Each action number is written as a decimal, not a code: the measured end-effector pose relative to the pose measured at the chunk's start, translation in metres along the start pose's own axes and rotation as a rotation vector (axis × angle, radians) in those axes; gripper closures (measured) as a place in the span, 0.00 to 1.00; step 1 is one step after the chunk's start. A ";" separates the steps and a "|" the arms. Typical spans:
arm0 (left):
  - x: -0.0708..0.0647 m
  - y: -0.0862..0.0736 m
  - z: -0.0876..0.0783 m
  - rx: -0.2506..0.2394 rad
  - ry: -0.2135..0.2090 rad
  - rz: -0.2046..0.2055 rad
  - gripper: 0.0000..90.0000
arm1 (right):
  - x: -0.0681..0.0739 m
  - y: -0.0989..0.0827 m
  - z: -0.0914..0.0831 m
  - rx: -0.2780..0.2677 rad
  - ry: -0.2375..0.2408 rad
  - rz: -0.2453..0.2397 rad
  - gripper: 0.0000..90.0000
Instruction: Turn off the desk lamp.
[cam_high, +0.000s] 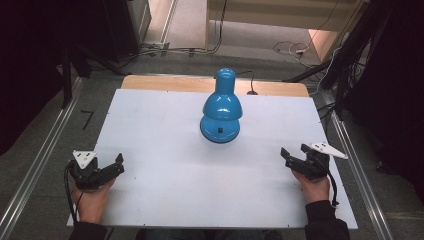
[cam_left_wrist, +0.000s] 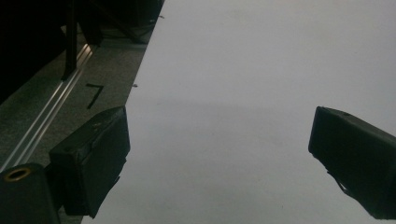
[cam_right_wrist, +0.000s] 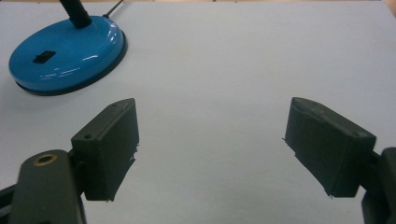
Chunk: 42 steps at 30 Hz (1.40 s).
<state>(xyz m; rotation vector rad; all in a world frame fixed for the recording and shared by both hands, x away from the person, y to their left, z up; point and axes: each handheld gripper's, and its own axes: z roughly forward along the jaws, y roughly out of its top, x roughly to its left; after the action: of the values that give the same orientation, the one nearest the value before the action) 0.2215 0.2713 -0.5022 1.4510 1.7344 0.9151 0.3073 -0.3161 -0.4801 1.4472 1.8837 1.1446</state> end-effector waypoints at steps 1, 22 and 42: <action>0.000 0.000 0.000 0.000 -0.001 0.000 0.07 | -0.002 -0.001 -0.001 0.001 -0.004 0.005 0.18; 0.001 -0.001 0.001 0.008 -0.001 -0.011 0.07 | -0.031 -0.013 -0.024 0.001 -0.056 0.045 0.18; 0.002 -0.001 0.002 0.009 -0.002 -0.011 0.07 | -0.051 -0.021 -0.041 0.003 -0.093 0.080 0.17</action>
<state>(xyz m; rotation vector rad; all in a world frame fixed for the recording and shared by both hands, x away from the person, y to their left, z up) 0.2223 0.2730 -0.5039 1.4458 1.7454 0.9005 0.2798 -0.3789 -0.4819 1.5622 1.7799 1.0914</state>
